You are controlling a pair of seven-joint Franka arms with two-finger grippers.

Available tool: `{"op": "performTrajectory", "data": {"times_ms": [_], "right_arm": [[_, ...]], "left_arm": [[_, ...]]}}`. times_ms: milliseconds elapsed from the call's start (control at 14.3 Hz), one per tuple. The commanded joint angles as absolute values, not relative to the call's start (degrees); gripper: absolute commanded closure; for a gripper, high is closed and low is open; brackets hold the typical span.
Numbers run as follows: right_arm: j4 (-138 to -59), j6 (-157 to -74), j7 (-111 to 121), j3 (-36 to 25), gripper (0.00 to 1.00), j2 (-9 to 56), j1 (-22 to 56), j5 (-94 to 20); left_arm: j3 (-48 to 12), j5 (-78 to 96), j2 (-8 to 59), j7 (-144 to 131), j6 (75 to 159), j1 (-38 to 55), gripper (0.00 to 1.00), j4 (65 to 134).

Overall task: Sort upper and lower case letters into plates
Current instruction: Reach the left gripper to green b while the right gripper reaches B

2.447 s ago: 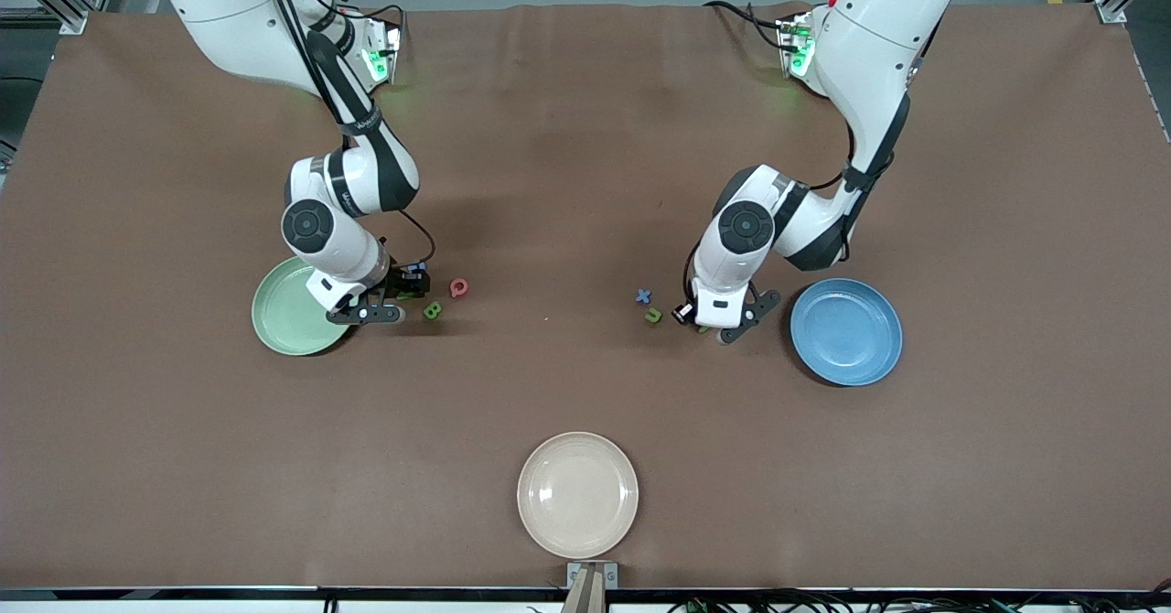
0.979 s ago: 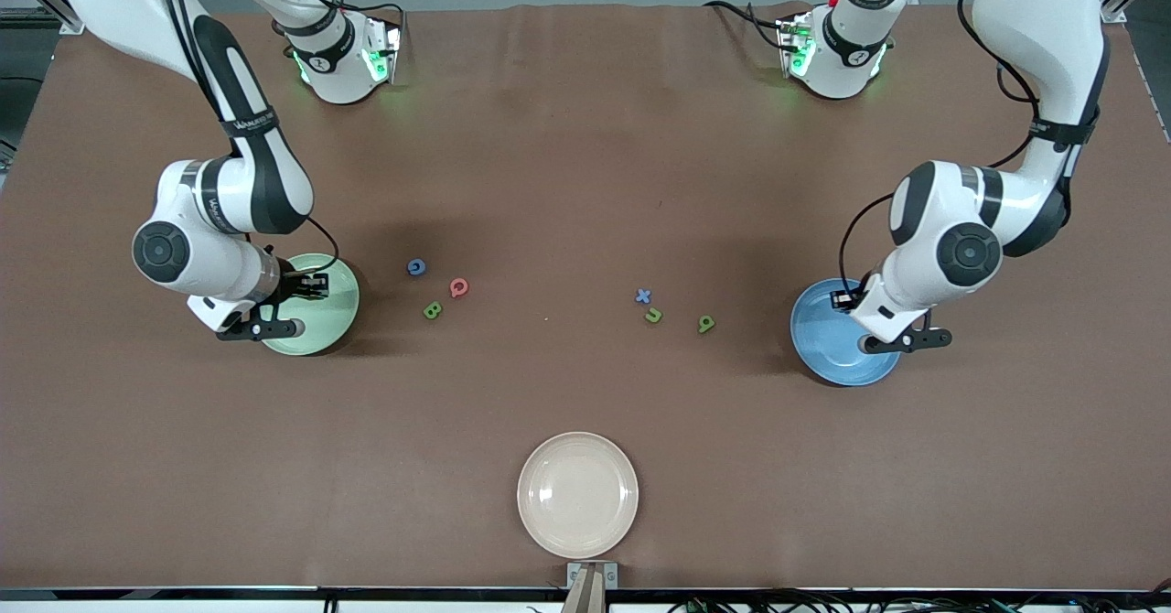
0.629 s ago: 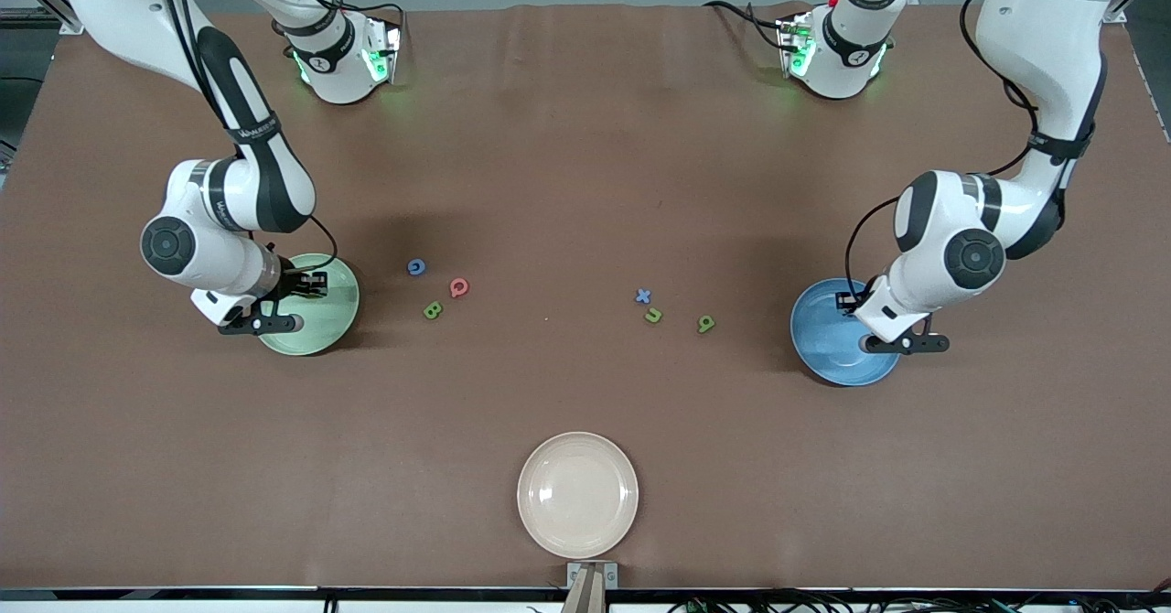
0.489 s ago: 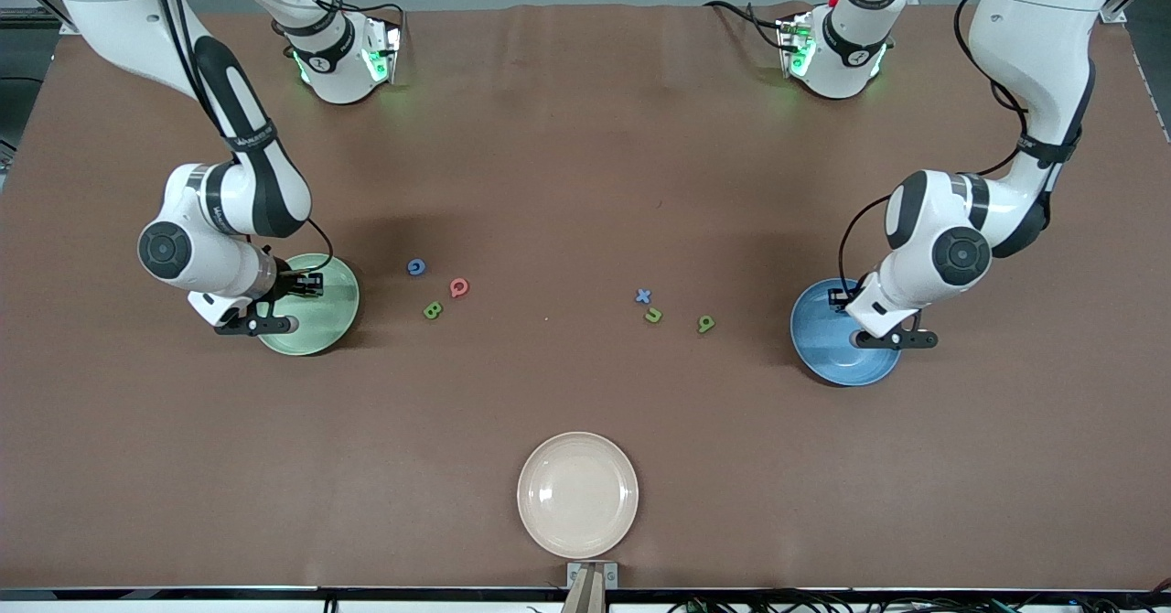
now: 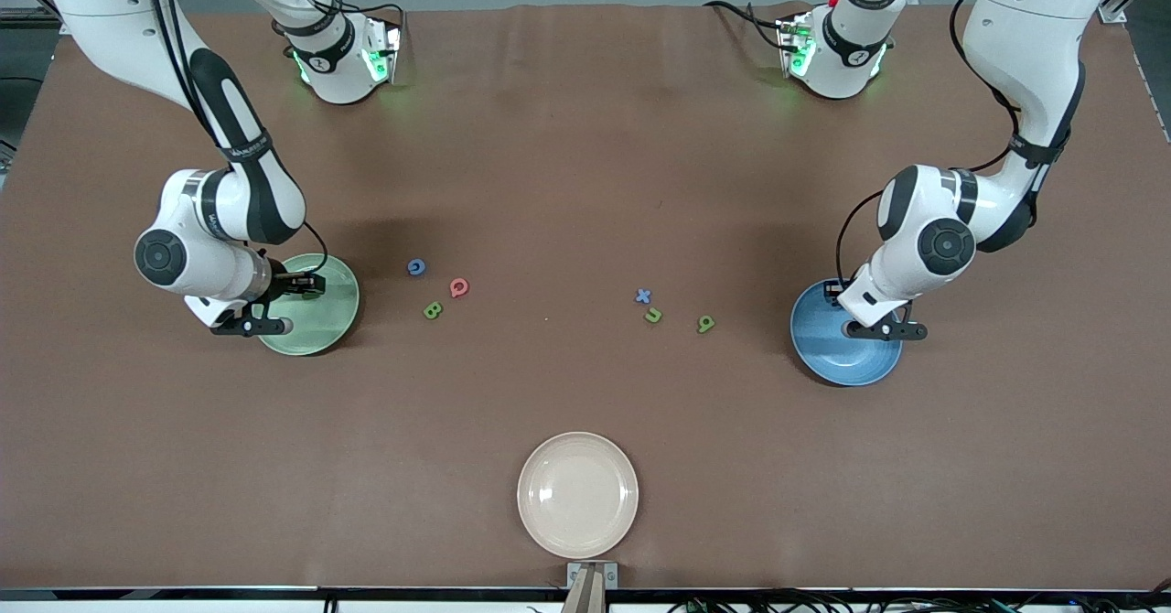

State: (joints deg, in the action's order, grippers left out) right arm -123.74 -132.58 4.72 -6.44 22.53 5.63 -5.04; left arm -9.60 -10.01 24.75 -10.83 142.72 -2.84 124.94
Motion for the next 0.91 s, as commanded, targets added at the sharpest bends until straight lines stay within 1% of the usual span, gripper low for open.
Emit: {"op": "performTrajectory", "data": {"times_ms": [0,70,140,210,350,489,699,839], "right_arm": [[-119.8,-125.3,3.0,-5.2,0.00,20.0,5.9,-5.2],[-118.8,-124.2,0.4,-5.1,0.00,20.0,6.9,-5.4],[-118.3,-124.3,-3.5,-5.1,0.00,20.0,8.6,-5.6],[-117.9,-124.6,-7.0,-5.1,0.00,20.1,10.6,-5.6],[-116.8,-124.9,-14.8,-5.1,0.00,20.5,14.5,-6.6],[-116.3,-127.1,-21.9,-5.2,0.00,20.7,17.8,-10.3],[-116.5,-132.5,-33.4,-5.2,0.00,22.4,22.1,-11.2],[-116.5,-136.7,-41.6,-5.3,0.00,24.4,25.8,-11.2]], "left_arm": [[-9.8,-11.1,23.2,-10.1,143.8,-3.3,0.39,125.9],[-9.9,-11.1,22.8,-10.1,143.4,-3.3,0.15,125.5],[-9.9,-11.0,21.8,-10.2,141.7,-2.9,0.08,125.1],[-10.6,-11.0,21.4,-10.3,139.0,-2.8,0.04,123.5],[-13.5,-10.1,21.1,-12.0,133.1,-3.2,0.01,119.4],[-15.6,-9.1,21.6,-18.3,129.1,-2.7,0.01,115.3],[-18.5,-8.2,24.1,-34.2,128.8,-0.8,0.01,110.5],[-18.8,-8.3,26.6,-46.4,128.8,2.3,0.01,107.3]]}}
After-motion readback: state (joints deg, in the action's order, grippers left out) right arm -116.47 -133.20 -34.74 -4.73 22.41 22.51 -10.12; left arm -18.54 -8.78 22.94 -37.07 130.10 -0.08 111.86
